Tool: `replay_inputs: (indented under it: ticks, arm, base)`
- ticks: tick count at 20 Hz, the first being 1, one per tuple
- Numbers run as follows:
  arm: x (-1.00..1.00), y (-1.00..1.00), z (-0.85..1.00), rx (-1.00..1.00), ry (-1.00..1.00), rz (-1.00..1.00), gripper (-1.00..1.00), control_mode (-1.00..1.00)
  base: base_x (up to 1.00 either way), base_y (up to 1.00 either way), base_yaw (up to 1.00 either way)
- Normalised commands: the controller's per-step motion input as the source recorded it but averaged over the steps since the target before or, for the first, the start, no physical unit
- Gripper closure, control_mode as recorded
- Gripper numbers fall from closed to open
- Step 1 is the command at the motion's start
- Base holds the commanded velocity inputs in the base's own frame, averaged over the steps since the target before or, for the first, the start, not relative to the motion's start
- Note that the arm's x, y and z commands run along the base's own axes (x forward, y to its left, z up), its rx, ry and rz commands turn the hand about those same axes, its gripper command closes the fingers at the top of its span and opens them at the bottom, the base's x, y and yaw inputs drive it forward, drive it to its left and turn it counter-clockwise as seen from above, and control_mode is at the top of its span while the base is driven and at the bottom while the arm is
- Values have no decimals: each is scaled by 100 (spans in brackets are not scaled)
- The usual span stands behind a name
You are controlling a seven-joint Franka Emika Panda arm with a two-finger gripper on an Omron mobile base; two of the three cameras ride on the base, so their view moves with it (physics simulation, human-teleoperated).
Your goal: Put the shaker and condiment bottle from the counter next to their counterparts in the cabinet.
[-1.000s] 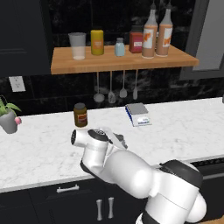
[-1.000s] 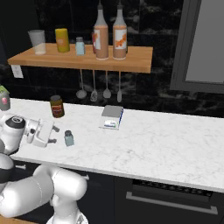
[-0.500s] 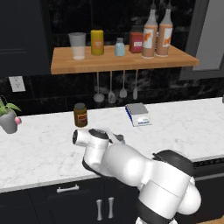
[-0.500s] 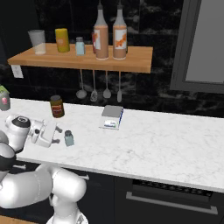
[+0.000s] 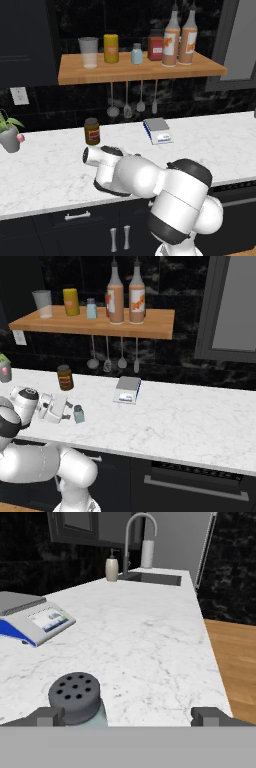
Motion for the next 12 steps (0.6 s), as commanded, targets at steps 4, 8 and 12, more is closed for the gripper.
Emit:
replay_inputs:
  ticks: [4, 8, 12]
  arm:
    - [19, 1, -12, 0, 2, 0, -100, -100]
    - [17, 0, -12, 0, 1, 0, -100, -100]
    - [11, 0, -17, 0, 1, 0, -100, -100]
  base:
    - [0, 0, 0]
    - [0, 0, 0]
    - [0, 0, 0]
